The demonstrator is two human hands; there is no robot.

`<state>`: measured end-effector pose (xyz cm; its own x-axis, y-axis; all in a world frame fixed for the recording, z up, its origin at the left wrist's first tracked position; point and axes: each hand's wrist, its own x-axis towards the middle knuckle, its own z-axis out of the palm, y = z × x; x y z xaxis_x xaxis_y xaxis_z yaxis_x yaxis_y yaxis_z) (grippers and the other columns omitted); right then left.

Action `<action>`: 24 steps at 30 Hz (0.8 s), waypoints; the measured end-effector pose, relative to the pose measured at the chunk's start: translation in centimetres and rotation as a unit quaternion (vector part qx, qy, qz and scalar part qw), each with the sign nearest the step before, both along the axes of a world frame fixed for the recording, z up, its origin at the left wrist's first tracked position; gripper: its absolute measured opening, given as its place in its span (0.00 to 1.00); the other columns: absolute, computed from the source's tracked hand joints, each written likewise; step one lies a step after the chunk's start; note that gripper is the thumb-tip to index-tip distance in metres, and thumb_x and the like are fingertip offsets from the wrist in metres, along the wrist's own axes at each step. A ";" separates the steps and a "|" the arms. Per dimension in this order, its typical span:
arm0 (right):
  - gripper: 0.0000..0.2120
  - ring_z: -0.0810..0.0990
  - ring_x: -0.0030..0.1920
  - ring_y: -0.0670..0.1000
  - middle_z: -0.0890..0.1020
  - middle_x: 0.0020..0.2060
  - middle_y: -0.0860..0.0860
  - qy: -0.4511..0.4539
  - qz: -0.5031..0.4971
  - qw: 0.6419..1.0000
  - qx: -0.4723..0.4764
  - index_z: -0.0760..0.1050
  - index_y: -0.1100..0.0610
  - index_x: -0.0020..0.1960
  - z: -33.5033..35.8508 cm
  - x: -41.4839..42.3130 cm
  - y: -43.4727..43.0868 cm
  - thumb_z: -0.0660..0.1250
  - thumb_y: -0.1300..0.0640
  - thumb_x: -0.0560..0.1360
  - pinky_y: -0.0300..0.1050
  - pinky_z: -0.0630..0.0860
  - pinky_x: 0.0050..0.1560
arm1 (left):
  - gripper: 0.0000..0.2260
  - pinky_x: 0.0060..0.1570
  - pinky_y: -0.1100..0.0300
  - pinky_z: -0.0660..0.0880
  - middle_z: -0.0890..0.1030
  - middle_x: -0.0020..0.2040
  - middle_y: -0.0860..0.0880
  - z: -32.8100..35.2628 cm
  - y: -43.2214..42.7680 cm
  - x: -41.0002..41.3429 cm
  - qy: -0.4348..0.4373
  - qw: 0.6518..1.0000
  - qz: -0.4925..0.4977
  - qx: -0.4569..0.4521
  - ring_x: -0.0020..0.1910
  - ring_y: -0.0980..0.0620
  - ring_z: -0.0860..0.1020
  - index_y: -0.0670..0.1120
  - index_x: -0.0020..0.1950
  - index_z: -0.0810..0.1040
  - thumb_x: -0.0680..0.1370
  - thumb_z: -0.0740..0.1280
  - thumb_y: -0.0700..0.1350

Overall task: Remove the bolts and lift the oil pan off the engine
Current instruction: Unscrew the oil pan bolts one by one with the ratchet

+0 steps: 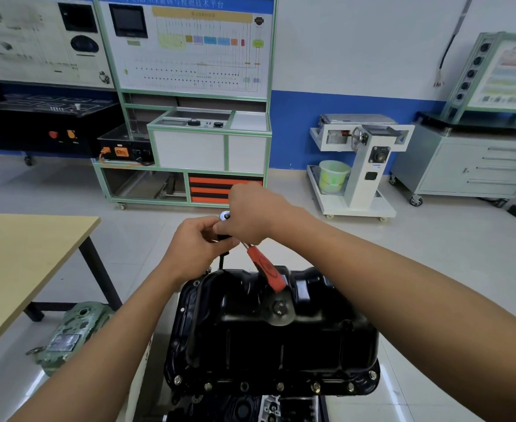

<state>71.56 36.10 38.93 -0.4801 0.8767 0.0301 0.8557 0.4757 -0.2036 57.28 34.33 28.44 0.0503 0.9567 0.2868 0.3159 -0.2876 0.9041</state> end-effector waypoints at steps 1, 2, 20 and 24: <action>0.17 0.74 0.29 0.52 0.71 0.30 0.50 -0.004 0.003 1.000 0.002 0.64 0.54 0.35 0.0 -0.1 -0.1 0.69 0.49 0.75 0.43 0.64 0.29 | 0.06 0.51 0.47 0.82 0.87 0.44 0.44 0.2 0.0 -0.1 -0.002 1.000 -0.016 -0.007 0.46 0.42 0.84 0.46 0.48 0.85 0.77 0.74 0.36; 0.16 0.76 0.28 0.52 0.72 0.30 0.50 -0.012 0.008 1.000 0.008 0.64 0.54 0.36 0.1 -0.2 -0.1 0.69 0.51 0.75 0.43 0.65 0.29 | 0.05 0.51 0.45 0.81 0.86 0.45 0.41 0.4 -0.1 -0.3 0.000 0.999 -0.033 -0.013 0.46 0.39 0.83 0.43 0.50 0.84 0.78 0.73 0.35; 0.11 0.77 0.54 0.55 0.81 0.55 0.51 -0.078 0.152 0.985 0.008 0.78 0.50 0.62 0.6 0.8 0.3 0.65 0.55 0.80 0.57 0.76 0.56 | 0.08 0.51 0.55 0.82 0.87 0.45 0.44 0.7 -0.7 -1.8 -0.023 0.999 -0.021 -0.036 0.45 0.41 0.85 0.41 0.52 0.83 0.76 0.74 0.32; 0.20 0.78 0.57 0.54 0.81 0.57 0.49 -0.037 0.070 0.994 0.079 0.79 0.49 0.61 -0.7 1.6 0.3 0.65 0.38 0.77 0.54 0.77 0.56 | 0.09 0.52 0.53 0.83 0.87 0.44 0.41 0.5 -0.9 -1.6 -0.035 0.999 -0.002 -0.020 0.44 0.38 0.85 0.47 0.50 0.85 0.75 0.75 0.34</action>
